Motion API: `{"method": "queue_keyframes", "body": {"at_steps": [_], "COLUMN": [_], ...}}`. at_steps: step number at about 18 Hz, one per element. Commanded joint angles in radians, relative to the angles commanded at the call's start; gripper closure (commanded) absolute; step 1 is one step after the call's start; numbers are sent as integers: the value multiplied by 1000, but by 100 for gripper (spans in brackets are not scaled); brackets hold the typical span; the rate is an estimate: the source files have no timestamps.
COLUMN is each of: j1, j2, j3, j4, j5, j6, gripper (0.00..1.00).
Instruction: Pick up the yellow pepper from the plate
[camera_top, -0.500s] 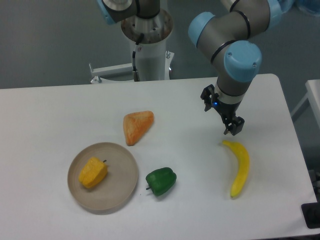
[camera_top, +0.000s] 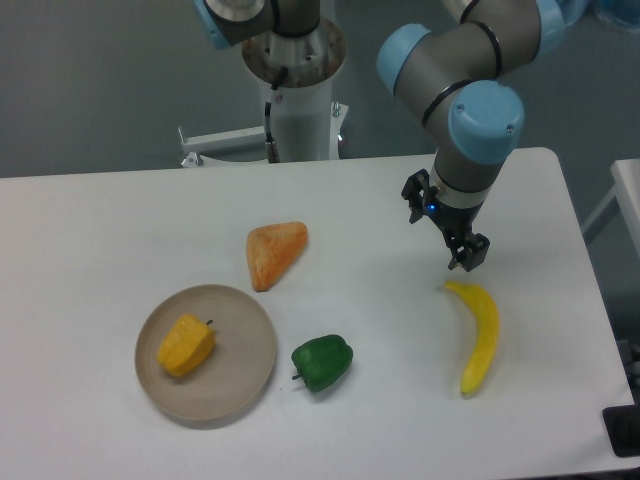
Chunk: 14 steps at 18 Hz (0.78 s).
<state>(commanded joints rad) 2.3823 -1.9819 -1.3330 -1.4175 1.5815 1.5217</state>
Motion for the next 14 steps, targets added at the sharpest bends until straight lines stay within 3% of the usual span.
{"method": "queue_keyframes", "body": {"at_steps": [3, 11, 14], "j1": [-8, -26, -64], "j2": [0, -14, -25], "j3": [-17, -5, 6], "j4": [35, 34, 37], "j5": [-23, -57, -61], "j6": [-3, -34, -110], "gripper": [0, 0, 0]}}
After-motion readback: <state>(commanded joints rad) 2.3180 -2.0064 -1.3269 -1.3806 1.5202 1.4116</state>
